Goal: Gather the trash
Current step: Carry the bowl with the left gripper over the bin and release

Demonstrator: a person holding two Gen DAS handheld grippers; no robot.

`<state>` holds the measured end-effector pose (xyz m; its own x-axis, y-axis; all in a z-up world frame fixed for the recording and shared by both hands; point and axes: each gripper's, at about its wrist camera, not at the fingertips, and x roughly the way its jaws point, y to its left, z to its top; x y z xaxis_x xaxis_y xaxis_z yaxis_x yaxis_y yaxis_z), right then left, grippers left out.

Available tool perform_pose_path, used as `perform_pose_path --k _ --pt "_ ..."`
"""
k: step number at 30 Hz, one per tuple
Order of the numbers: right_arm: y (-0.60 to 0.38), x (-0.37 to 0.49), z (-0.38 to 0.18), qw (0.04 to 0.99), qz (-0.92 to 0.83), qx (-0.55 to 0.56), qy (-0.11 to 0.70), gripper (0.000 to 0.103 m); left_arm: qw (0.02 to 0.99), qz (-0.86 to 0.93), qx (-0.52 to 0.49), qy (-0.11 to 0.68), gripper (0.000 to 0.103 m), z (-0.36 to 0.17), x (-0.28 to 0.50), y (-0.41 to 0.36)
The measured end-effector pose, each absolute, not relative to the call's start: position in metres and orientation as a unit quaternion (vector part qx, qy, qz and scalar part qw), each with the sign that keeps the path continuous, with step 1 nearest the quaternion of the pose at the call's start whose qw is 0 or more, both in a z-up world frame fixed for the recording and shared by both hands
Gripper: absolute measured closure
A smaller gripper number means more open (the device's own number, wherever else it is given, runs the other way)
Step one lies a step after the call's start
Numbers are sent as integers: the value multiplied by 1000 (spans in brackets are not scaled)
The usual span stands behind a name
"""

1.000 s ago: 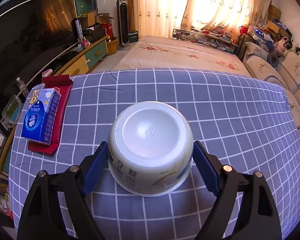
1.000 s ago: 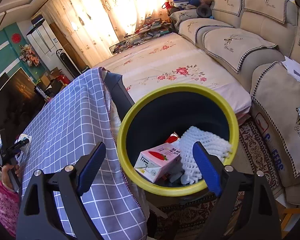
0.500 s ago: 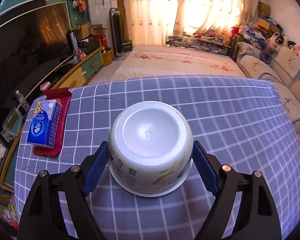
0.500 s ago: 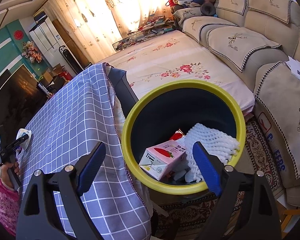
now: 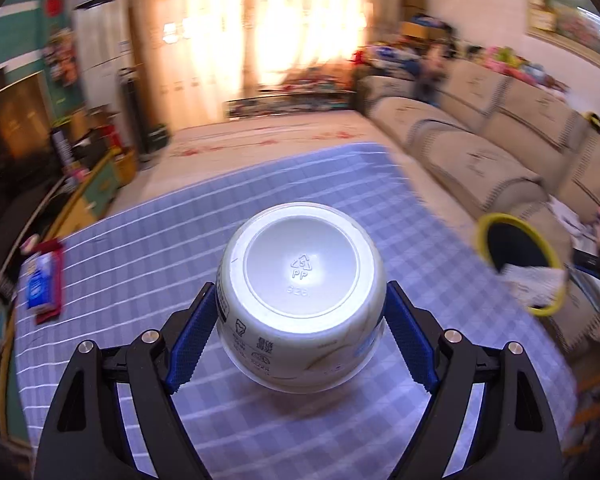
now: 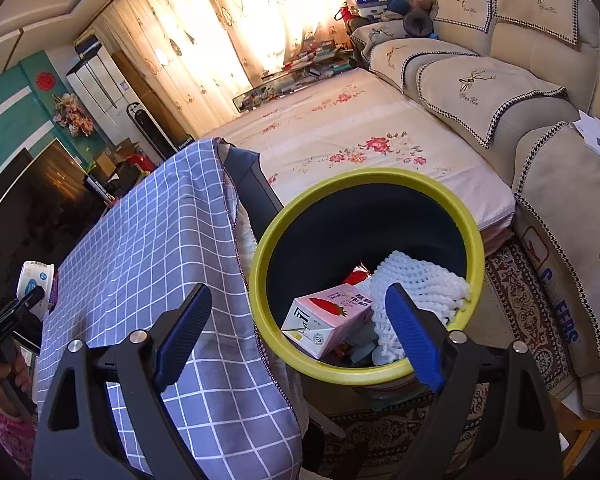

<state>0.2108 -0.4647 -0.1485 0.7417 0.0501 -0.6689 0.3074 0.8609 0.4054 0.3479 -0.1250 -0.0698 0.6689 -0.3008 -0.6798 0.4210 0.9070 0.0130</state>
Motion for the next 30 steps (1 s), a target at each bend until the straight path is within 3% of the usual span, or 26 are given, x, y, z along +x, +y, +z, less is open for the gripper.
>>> perform_pose_path --k 13,22,30 --pt "-528 135 -140 895 -133 288 314 19 838 -385 153 356 21 -65 299 -343" --pt "-552 96 -140 891 -155 301 303 18 788 -410 186 420 21 -112 329 -471" --pt "-547 93 -141 890 -154 295 312 18 773 -397 213 447 21 -155 353 -527"
